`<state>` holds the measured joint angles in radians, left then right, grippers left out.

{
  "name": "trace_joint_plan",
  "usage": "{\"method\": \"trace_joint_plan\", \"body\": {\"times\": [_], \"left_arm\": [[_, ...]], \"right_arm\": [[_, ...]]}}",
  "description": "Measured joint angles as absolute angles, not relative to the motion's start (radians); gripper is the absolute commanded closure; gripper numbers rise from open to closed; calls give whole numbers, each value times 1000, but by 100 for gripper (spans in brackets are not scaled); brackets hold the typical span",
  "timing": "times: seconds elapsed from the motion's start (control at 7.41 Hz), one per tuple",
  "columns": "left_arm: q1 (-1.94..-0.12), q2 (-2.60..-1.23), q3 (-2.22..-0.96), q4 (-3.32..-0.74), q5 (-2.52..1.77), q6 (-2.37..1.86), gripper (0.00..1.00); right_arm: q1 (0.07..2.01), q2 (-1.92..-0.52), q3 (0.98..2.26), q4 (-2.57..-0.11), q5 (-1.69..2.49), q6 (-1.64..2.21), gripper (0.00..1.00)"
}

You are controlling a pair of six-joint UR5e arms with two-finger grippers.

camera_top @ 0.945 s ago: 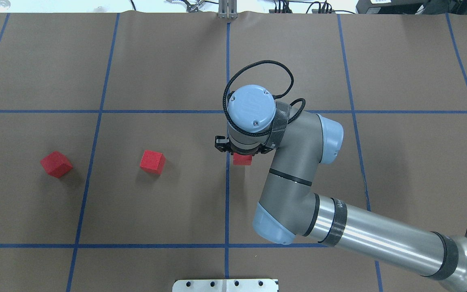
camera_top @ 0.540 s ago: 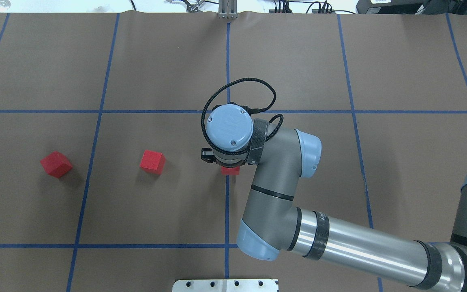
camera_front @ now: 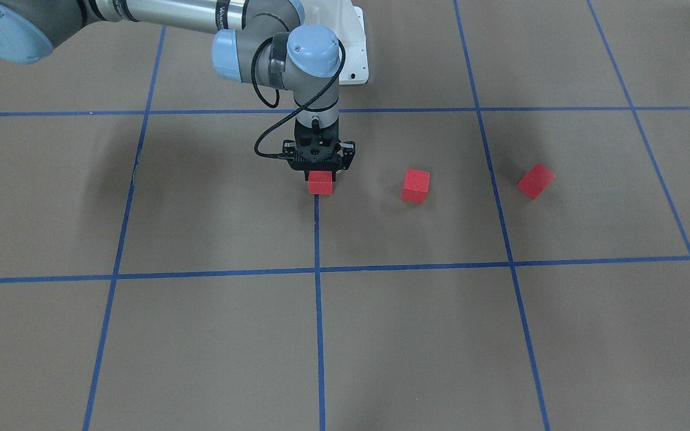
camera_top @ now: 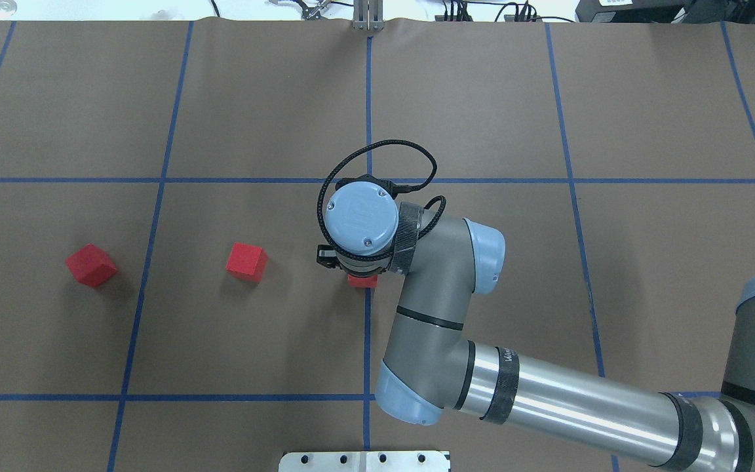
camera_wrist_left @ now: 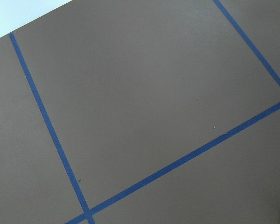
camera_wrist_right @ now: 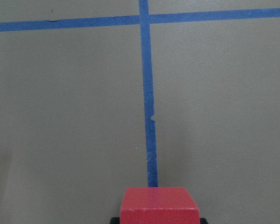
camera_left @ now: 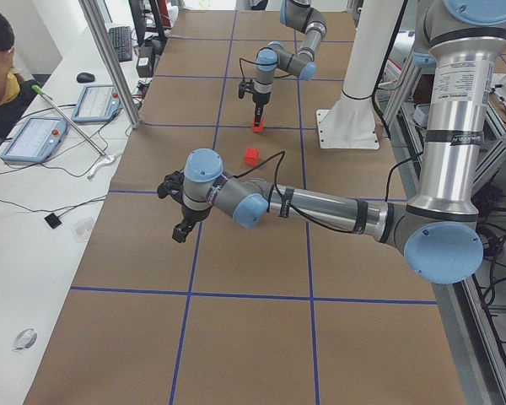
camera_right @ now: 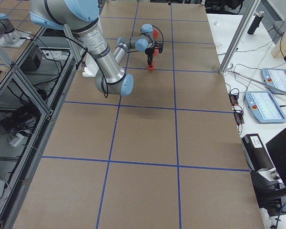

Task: Form red blocks into L shape at center
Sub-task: 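Lower the cube onto the table and open the right gripper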

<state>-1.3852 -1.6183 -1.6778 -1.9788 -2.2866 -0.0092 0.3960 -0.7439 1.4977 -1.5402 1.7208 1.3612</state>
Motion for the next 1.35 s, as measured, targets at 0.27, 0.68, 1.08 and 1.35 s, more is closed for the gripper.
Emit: {"method": "trace_joint_plan", "body": {"times": [0.27, 0.68, 1.08, 1.35], "left_arm": [[-1385, -1618, -1677, -1979, -2287, -9, 0], [-1385, -1617, -1677, -1979, -2287, -9, 0], [-1385, -1617, -1677, -1979, -2287, -9, 0], [-1385, -1621, -1683, -1979, -2287, -10, 0]], "right_arm": [[393, -746, 1497, -1541, 1718, 1361, 54], [392, -748, 1497, -1543, 1718, 1360, 0], [401, -751, 1519, -1551, 1721, 1356, 0], [464, -759, 1613, -1636, 1763, 1338, 0]]}}
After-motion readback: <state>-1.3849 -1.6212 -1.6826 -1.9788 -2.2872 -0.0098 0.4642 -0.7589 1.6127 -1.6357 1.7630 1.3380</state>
